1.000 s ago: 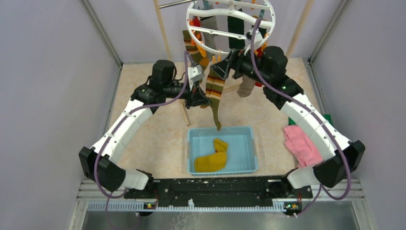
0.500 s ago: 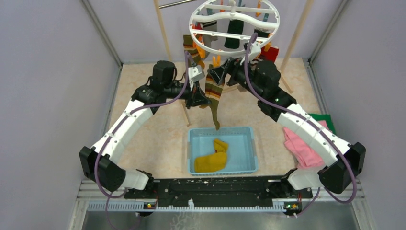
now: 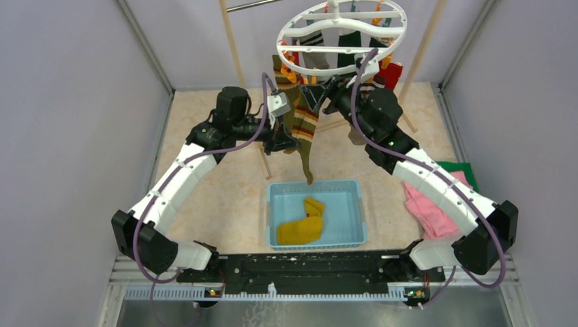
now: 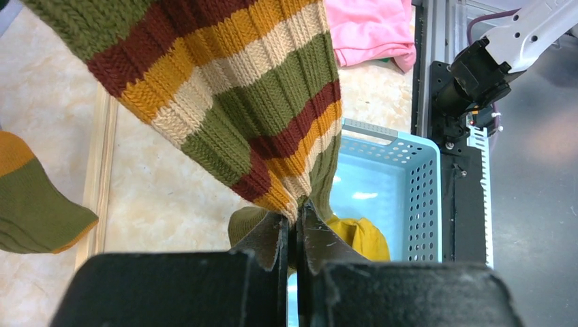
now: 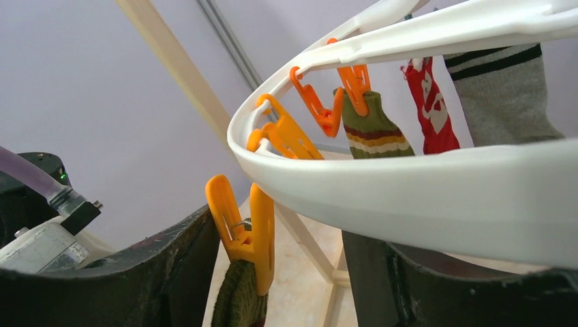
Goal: Remove the socks clipped to the hanger
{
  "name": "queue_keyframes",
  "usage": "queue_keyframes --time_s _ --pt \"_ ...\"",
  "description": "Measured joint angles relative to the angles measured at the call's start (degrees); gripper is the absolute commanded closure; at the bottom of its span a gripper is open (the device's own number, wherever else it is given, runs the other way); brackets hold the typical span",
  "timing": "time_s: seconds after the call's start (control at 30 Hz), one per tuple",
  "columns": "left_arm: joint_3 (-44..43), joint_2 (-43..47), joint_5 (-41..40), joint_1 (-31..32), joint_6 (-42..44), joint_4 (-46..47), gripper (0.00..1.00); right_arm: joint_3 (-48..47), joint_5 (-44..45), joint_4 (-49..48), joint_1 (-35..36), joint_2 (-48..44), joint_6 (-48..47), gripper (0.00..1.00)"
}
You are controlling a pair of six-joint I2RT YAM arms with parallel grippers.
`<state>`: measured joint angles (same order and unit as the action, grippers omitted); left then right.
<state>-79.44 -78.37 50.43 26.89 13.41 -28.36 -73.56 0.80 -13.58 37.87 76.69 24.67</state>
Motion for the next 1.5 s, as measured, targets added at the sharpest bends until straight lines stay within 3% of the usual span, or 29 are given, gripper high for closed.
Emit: queue_keyframes --time_s 0.17,0.4,0.57,0.67,0.73,0.8,0.83,0.97,1.07,1.17,1.5 --pt "0.1 0.0 -0.4 0.2 0.0 0.1 1.00 0.0 0.1 -1.3 0.4 1.1 0.0 0.46" --pt "0.5 0.0 -0.5 0.3 0.1 0.2 1.00 -0.5 0.7 -2.8 0.7 3.1 0.9 0.71" --pt "2.4 0.3 -2.1 0.4 0.4 1.2 1.00 -0.9 0.0 -4.3 1.1 3.0 1.2 0.81" --pt "4.0 0.5 -3.2 0.4 1.1 1.4 1.00 -1.0 -0.5 -3.9 1.2 3.0 1.5 0.93" --pt "4.7 0.6 -3.7 0.5 1.6 1.4 1.00 -1.0 -0.8 -4.0 1.2 3.0 1.7 0.95" --pt "5.0 0.6 -4.0 0.5 1.9 1.4 1.00 -1.0 -1.0 -4.1 1.3 3.0 2.0 0.91" --pt "5.0 0.6 -4.0 0.5 2.0 1.4 1.00 -1.0 -1.1 -4.1 1.3 3.0 2.1 0.83" --pt "5.0 0.7 -4.2 0.5 2.0 1.9 1.00 -1.0 -1.0 -4.3 1.3 3.0 2.6 0.36" --pt "5.0 0.7 -4.6 0.5 2.0 1.8 1.00 -1.0 0.1 -4.2 1.2 3.0 2.5 0.16" --pt "5.0 0.7 -4.9 0.5 2.0 1.8 1.00 -0.8 2.5 -3.3 1.2 2.1 1.9 0.12" --pt "5.1 1.5 -5.1 0.6 2.0 1.8 1.00 2.7 6.5 -2.0 1.3 -6.7 -1.0 0.15"
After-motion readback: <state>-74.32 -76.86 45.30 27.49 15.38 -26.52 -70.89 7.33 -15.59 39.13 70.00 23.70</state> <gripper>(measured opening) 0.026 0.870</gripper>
